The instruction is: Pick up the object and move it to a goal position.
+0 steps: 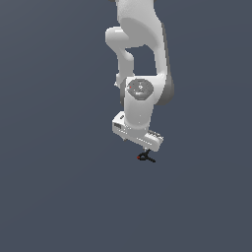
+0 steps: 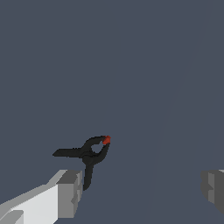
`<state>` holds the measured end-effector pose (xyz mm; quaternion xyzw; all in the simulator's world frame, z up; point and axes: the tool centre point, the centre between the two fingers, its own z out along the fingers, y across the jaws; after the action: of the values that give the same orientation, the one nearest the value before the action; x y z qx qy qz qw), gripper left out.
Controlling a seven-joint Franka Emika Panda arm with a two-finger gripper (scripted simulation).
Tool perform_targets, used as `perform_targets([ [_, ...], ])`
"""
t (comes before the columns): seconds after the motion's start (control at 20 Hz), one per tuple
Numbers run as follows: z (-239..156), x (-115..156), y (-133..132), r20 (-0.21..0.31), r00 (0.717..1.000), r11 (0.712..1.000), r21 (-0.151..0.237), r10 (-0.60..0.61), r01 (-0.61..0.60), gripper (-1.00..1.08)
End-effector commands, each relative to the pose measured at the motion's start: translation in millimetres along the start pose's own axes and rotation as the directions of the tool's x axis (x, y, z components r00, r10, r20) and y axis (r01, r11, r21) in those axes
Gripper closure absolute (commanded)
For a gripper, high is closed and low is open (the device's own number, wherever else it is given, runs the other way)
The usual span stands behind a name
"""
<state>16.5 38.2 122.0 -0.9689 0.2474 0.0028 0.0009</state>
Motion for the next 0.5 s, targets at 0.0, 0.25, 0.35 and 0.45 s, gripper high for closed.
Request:
perform_targets([
  [0.0, 4.3, -1.3, -4.3, 0.001, 0.998, 0.998, 0.001, 0.065, -0.065, -0.92],
  [0.25, 12.9, -4.0, -12.7, 0.002, 0.982, 0.982, 0.002, 0.189, -0.189, -0.92],
  [0.35, 16.4, -5.1, -16.0, 0.002, 0.971, 0.971, 0.002, 0.238, -0.238, -0.92],
  [0.45, 19.8, -6.2, -19.3, 0.003, 0.958, 0.958, 0.002, 0.287, -0.287, -0.92],
])
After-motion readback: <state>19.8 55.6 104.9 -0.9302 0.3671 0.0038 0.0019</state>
